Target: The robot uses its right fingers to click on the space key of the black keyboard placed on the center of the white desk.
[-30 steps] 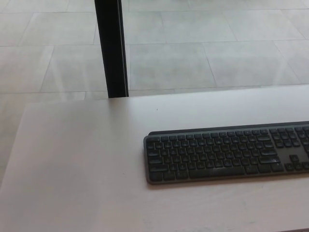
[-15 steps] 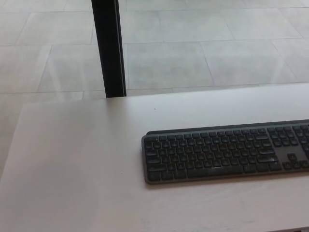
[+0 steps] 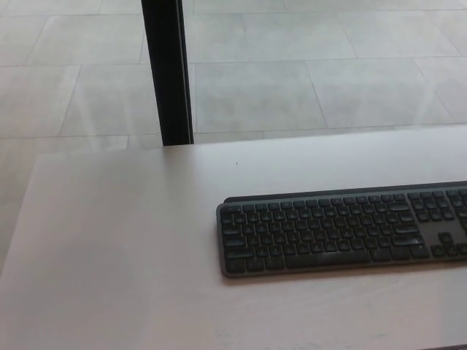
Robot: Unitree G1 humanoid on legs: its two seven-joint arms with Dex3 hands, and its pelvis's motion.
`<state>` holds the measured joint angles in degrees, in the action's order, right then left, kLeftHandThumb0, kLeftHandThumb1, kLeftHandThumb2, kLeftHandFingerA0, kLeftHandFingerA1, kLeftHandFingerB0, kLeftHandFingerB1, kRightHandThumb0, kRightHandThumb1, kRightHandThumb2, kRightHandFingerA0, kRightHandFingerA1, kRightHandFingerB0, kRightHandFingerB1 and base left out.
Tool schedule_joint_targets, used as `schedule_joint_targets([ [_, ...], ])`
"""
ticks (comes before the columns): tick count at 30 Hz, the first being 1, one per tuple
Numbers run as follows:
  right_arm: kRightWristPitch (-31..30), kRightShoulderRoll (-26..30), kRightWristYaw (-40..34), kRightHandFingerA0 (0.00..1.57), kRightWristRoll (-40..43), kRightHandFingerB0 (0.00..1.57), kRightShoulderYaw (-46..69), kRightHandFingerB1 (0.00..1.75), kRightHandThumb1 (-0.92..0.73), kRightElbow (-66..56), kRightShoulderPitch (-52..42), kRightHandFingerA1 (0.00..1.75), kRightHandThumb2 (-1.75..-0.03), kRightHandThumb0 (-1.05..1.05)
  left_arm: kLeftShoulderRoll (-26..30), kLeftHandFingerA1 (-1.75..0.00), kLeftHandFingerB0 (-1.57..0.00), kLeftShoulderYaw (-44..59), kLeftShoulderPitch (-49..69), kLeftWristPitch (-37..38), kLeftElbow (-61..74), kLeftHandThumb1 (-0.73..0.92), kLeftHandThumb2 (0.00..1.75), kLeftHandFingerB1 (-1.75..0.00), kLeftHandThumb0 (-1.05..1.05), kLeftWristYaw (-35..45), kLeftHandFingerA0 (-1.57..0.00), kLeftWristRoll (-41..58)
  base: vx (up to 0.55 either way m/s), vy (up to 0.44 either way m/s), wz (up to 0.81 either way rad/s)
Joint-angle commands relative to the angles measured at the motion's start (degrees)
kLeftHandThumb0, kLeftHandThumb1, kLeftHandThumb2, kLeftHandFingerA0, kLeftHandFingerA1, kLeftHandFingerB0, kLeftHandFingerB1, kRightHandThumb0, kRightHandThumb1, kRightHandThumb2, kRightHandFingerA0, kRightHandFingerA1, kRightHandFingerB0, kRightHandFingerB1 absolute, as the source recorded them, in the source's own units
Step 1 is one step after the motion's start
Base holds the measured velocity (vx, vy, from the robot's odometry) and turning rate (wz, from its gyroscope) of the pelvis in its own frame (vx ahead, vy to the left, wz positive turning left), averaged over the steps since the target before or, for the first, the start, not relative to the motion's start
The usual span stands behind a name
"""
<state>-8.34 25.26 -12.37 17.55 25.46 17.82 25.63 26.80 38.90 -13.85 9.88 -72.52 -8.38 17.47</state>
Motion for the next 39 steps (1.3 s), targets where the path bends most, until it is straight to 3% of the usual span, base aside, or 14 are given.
schedule_joint_targets([
  [1,6.83,2.0,9.18,0.99,-9.12,0.66,-11.16,0.42,-0.52,2.66,0.5,0.98,-0.56,-0.37,0.97,-0.78,-0.72,0.28,0.02,0.66,-0.27,0.42,0.87,-0.7,-0.53,-0.13,-0.84,1.31,0.0,0.0,0.0],
  [2,10.21,2.93,10.19,0.97,-13.3,0.61,-15.74,0.43,-0.54,3.38,0.42,0.89,-0.57,-0.33,0.91,-0.78,-0.71,0.87,-0.15,0.46,-0.34,0.4,0.86,-0.69,-0.52,0.18,-0.84,2.03,0.0,0.0,0.0],
  [4,13.13,3.4,10.99,0.95,-15.47,0.61,-18.84,0.42,-0.54,4.41,0.44,0.89,-0.56,-0.3,0.98,-0.78,-0.73,0.86,-0.2,0.27,-0.3,0.41,0.86,-0.7,-0.53,0.28,-0.84,2.12,0.0,0.0,0.0],
  [6,13.18,4.15,10.84,0.95,-17.25,0.62,-21.23,0.41,-0.54,4.18,0.39,0.86,-0.56,-0.34,1.03,-0.78,-0.72,0.6,-0.17,0.31,-0.25,0.41,0.86,-0.69,-0.53,0.02,-0.84,1.93,0.0,0.0,0.0],
  [7,13.71,4.19,10.89,0.98,-17.99,0.63,-22.41,0.41,-0.52,3.93,0.36,0.85,-0.56,-0.35,1.0,-0.69,-0.8,0.46,-0.17,0.47,-0.2,0.51,0.56,-0.59,-0.52,-0.17,-0.87,1.85,0.0,0.0,0.0],
  [9,14.3,4.63,11.33,0.98,-20.45,0.62,-25.61,0.41,-0.53,2.62,0.2,0.83,-0.57,-0.36,1.0,-0.69,-0.81,0.22,-0.33,0.33,-0.23,0.5,0.56,-0.59,-0.52,-0.99,-0.89,1.69,0.0,0.0,0.0],
  [12,14.79,5.49,12.05,0.92,-24.26,0.6,-30.36,0.41,-0.51,1.14,0.83,1.16,-0.58,-0.42,0.96,-0.71,-0.81,-0.01,-0.13,0.69,-0.21,0.52,0.56,-0.61,-0.5,0.23,-0.85,1.68,0.0,0.0,0.0],
  [16,17.94,5.36,12.55,0.91,-26.01,0.66,-33.96,0.48,-0.52,1.24,1.37,1.57,-0.59,-0.29,1.1,-0.71,-0.78,-0.06,-0.47,0.35,-0.21,0.52,0.56,-0.6,-0.51,-0.28,-0.84,1.74,0.0,0.0,0.0],
  [17,18.04,5.43,12.98,1.18,-26.56,0.6,-35.07,0.64,-0.37,0.78,1.55,1.33,-0.82,-0.25,1.12,-0.7,-0.77,0.04,-0.57,0.11,-0.13,0.52,0.56,-0.6,-0.51,-0.35,-0.84,1.9,0.0,0.0,0.0],
  [18,18.12,5.53,12.94,1.18,-26.59,0.6,-35.29,0.64,-0.37,0.82,1.62,1.33,-0.82,-0.25,1.12,-0.7,-0.77,0.02,-0.59,0.09,-0.13,0.52,0.56,-0.6,-0.51,-0.39,-0.84,1.91,0.0,0.0,0.0],
  [19,18.38,5.94,13.23,0.88,-27.52,0.69,-36.33,0.48,-0.56,0.73,1.89,1.73,-0.58,-0.14,1.08,-0.69,-0.74,0.0,-0.58,0.1,-0.09,0.52,0.56,-0.58,-0.5,-0.36,-0.83,1.92,0.0,0.0,0.0],
  [23,18.53,7.59,15.16,0.87,-31.72,0.71,-41.23,0.46,-0.49,-0.2,3.0,1.73,-0.73,-0.05,1.1,-0.69,-0.78,-0.15,-0.71,0.12,-0.23,0.51,0.56,-0.59,-0.51,-0.43,-0.84,1.79,0.0,0.0,0.0],
  [28,17.86,8.8,16.03,0.87,-38.93,0.73,-48.0,0.43,-0.47,-0.91,4.38,1.75,-0.77,-0.12,1.07,-0.73,-0.82,-0.95,-0.82,0.47,-0.42,0.51,0.56,-0.58,-0.54,-1.3,-0.89,0.89,0.0,0.0,0.0],
  [39,22.04,9.72,17.37,0.85,-44.65,0.77,-56.3,0.47,-0.49,3.71,7.23,1.73,-0.78,-0.16,1.2,-0.71,-0.84,-1.3,-0.94,0.36,-0.57,0.52,0.55,-0.59,-0.54,-1.36,-0.88,0.81,0.0,0.0,0.0],
])
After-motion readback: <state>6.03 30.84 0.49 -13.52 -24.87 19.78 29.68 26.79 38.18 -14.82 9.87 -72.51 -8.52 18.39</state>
